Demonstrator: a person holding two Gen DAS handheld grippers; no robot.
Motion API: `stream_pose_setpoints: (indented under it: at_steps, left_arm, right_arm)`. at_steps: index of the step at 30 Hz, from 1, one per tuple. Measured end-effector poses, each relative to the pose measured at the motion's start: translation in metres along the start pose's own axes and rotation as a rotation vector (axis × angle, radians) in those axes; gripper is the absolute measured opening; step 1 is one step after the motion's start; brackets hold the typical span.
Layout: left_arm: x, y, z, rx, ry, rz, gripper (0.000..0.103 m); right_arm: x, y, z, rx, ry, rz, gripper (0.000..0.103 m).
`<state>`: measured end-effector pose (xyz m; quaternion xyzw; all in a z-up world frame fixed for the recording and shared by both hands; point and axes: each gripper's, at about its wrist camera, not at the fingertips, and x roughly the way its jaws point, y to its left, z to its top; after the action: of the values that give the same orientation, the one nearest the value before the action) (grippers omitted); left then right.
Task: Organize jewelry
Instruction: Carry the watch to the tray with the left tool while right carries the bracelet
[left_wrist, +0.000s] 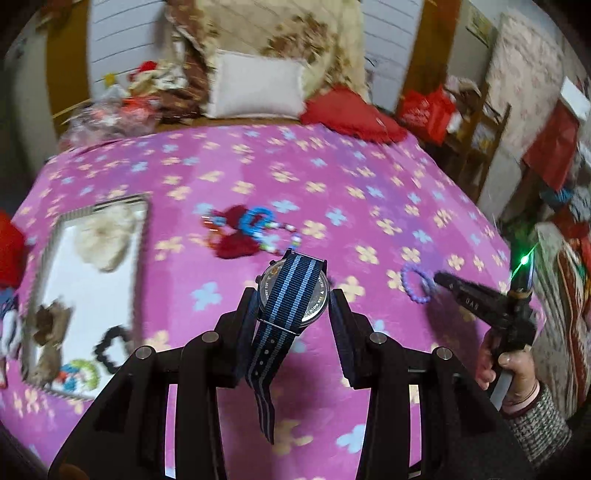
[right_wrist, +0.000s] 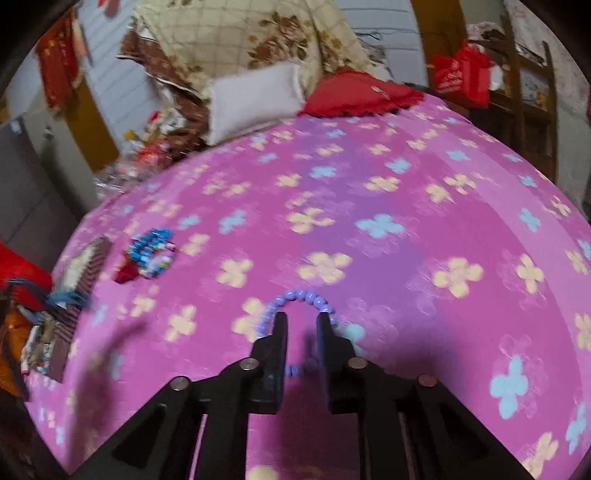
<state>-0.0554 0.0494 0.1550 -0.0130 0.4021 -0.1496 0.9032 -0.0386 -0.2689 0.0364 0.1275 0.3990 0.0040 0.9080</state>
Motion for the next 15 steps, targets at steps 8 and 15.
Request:
stream_pose_setpoints:
  at_steps: [8, 15]
  left_arm:
    - [-0.017, 0.066, 0.007, -0.135, -0.077, 0.014, 0.038]
    - [-0.019, 0.121, 0.018, -0.203, -0.125, 0.03, 0.038]
  right_arm:
    - [0.023, -0.005, 0.001, -0.006, 0.095, -0.091, 0.026]
    - [0.025, 0.003, 0.009, -0.021, 0.091, -0.16, 0.036]
